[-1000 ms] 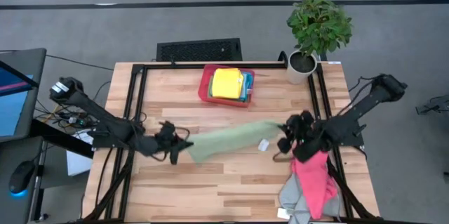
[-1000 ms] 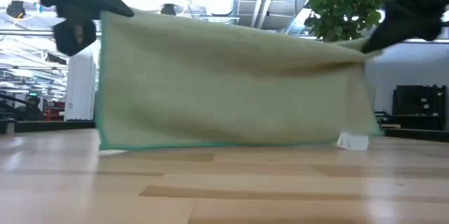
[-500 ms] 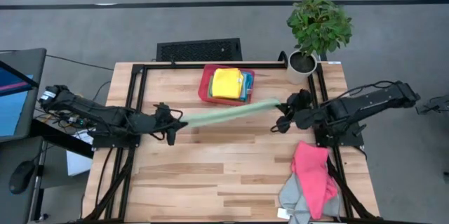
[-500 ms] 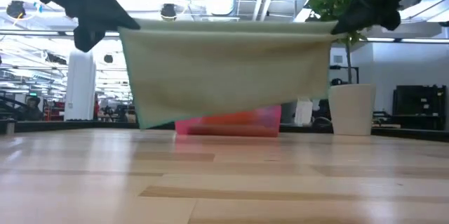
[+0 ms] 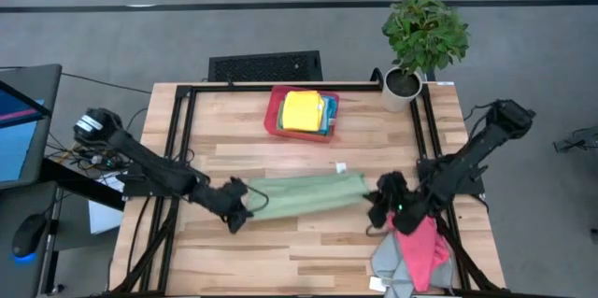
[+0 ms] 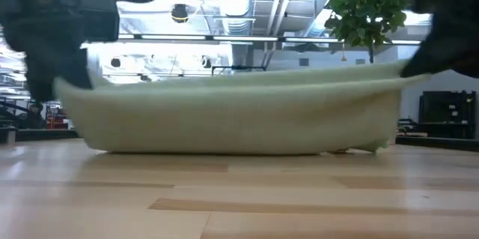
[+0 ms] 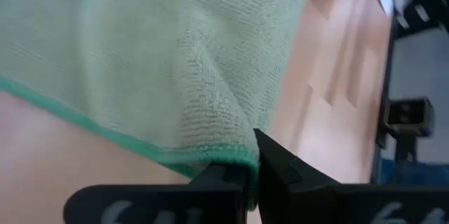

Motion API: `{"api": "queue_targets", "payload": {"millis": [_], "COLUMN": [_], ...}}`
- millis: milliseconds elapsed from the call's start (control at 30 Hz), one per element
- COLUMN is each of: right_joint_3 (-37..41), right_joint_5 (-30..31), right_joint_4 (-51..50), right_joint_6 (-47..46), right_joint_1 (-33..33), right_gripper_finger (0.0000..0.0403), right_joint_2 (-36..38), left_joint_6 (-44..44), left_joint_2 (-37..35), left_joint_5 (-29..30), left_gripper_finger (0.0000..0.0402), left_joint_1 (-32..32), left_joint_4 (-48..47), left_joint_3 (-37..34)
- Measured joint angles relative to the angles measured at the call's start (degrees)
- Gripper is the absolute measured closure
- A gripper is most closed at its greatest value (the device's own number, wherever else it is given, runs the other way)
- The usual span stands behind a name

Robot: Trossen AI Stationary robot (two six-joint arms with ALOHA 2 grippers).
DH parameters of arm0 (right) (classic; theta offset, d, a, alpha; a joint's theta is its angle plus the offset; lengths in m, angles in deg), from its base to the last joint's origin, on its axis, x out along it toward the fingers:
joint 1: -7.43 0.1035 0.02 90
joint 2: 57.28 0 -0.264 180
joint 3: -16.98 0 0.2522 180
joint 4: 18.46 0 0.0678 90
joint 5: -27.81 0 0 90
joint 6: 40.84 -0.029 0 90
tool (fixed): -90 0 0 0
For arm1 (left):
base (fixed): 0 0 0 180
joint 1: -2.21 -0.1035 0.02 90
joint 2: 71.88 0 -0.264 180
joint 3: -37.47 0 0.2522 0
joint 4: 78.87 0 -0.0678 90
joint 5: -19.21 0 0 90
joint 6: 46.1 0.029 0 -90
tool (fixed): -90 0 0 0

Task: Fold microfiber towels
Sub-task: Fold the green microfiber cloth

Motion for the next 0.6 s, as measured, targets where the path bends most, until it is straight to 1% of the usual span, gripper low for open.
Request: {"api": "queue_targets", "payload": {"millis": [167,300,400,467,533,600], "right_joint_3": [0.0,0.02,0.0,-0.33,-0.94,-1.99], "right_joint_5": [-2.12,-5.55,-8.73,-10.86,-11.61,-11.61], "right_joint_4": [4.53,9.5,12.25,11.74,11.02,8.59], "right_joint_6": [-8.61,-9.69,-9.82,-10.77,-11.28,-11.74], "right_joint_1": [6.41,9.01,10.13,10.72,11.72,12.41], "right_gripper_finger": [0.0345,0.0327,0.0302,0.0278,0.0252,0.023], "right_joint_2": [-6.43,-12.02,-14.66,-15.45,-15.36,-14.28], "left_joint_6": [-2.95,-5.94,-7.2,-7.51,-7.98,-8.14], "left_joint_2": [10.06,17.04,21.16,22.27,22.32,20.89], "left_joint_5": [-0.88,-1.11,-1.81,-1.98,-1.92,-2.1], "left_gripper_finger": [0.0398,0.0378,0.0346,0.032,0.0293,0.0266], "left_joint_1": [3.98,5.9,7.02,7.32,7.47,7.51], "left_joint_4": [13.28,20.08,23.51,24.49,24.76,24.57], "left_joint_3": [0.0,0.02,0.14,0.15,0.14,-0.01]}}
